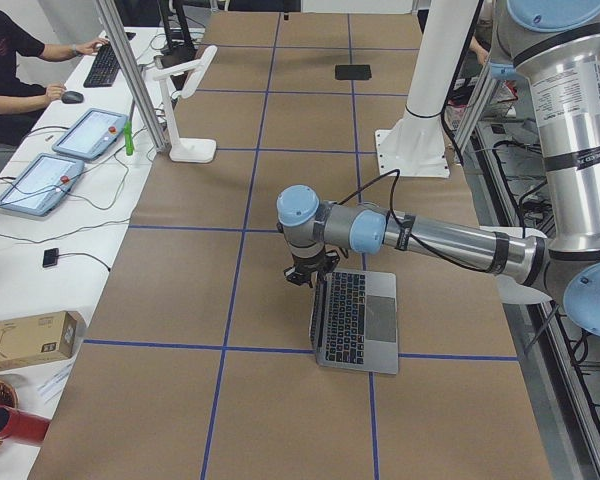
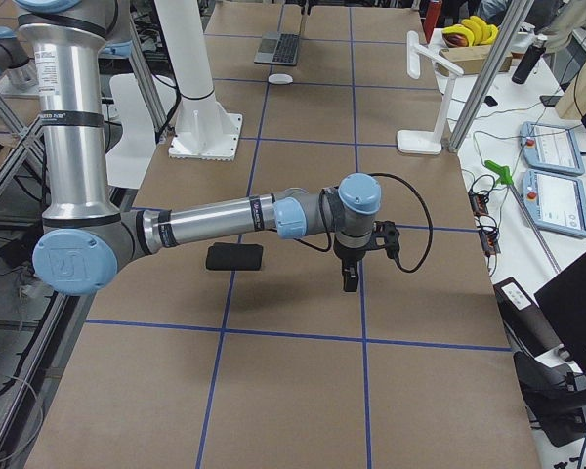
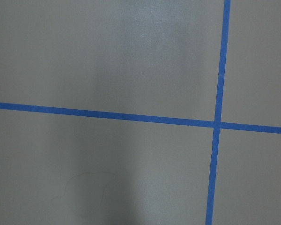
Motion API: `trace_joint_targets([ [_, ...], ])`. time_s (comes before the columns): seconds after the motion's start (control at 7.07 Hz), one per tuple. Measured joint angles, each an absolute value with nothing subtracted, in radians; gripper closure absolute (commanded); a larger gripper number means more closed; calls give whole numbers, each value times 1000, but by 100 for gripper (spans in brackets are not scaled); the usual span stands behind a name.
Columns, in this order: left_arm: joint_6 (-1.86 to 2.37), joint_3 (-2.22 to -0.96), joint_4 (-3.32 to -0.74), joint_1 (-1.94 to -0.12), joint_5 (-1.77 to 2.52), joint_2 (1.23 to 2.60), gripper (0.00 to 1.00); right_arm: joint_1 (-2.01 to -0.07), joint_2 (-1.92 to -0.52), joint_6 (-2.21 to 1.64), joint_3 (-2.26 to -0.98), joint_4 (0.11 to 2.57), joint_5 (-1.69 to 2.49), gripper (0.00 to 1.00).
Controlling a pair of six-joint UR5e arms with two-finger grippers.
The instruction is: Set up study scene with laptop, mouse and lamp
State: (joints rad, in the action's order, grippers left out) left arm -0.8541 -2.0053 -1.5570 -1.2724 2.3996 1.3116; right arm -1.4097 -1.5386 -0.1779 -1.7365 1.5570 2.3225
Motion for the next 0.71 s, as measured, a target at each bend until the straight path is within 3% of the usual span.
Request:
trace_joint_targets([
  [0.71,-853,-2001,-1556,-1277,2399,1317,89,-1410,-1540,-178,-1738,1557,2322,0],
])
